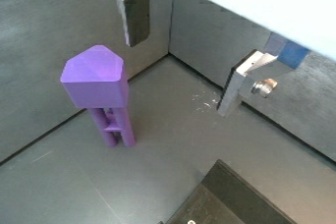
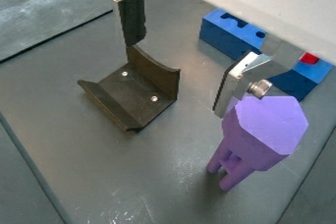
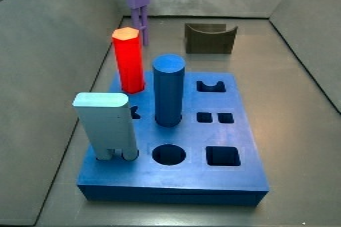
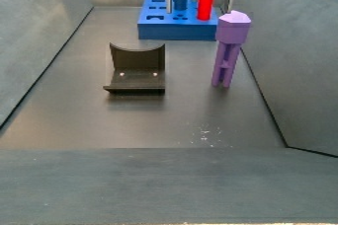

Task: Pick up the 3 prong object. Move up. Move to above the board. Insert the 3 prong object.
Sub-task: Pick up the 3 prong object.

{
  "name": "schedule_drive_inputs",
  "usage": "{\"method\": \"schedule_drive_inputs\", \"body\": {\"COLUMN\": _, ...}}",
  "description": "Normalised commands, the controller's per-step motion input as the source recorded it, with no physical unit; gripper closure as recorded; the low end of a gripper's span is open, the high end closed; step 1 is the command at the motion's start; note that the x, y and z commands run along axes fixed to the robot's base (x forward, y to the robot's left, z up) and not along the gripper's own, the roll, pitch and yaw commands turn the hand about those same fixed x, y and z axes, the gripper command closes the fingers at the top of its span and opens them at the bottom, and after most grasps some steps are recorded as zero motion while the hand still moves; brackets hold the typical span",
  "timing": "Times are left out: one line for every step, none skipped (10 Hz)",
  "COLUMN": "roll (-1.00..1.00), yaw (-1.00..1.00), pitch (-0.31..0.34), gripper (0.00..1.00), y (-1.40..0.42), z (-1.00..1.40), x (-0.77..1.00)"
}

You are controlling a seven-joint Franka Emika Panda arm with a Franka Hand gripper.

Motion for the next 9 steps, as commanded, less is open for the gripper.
{"method": "schedule_drive_inputs", "body": {"roll": 0.0, "yaw": 0.0, "pitch": 0.0, "gripper": 0.0, "y": 0.17, "z": -0.17, "x": -0.05}}
{"method": "schedule_drive_inputs", "body": {"roll": 0.04, "yaw": -0.06, "pitch": -0.05, "gripper": 0.0, "y": 0.17, "z": -0.18, "x": -0.63}}
{"method": "schedule_drive_inputs", "body": {"roll": 0.0, "yaw": -0.01, "pitch": 0.0, "gripper": 0.0, "y": 0.35, "z": -0.12, "x": -0.38}}
{"method": "schedule_drive_inputs", "body": {"roll": 0.0, "yaw": 0.0, "pitch": -0.01, "gripper": 0.0, "y": 0.42, "z": -0.07, "x": -0.41}}
{"method": "schedule_drive_inputs", "body": {"roll": -0.03, "yaw": 0.0, "pitch": -0.02, "gripper": 0.0, "y": 0.42, "z": 0.0, "x": -0.48}}
{"method": "schedule_drive_inputs", "body": {"roll": -0.05, "yaw": 0.04, "pitch": -0.013, "gripper": 0.0, "y": 0.35, "z": 0.0, "x": -0.3}}
{"method": "schedule_drive_inputs", "body": {"roll": -0.04, "yaw": 0.19, "pitch": -0.021, "gripper": 0.0, "y": 0.26, "z": 0.0, "x": -0.2}}
{"method": "schedule_drive_inputs", "body": {"roll": -0.02, "yaw": 0.47, "pitch": -0.036, "gripper": 0.0, "y": 0.21, "z": -0.07, "x": -0.21}}
{"method": "schedule_drive_inputs", "body": {"roll": 0.0, "yaw": 0.63, "pitch": -0.047, "gripper": 0.0, "y": 0.09, "z": -0.07, "x": -0.18}}
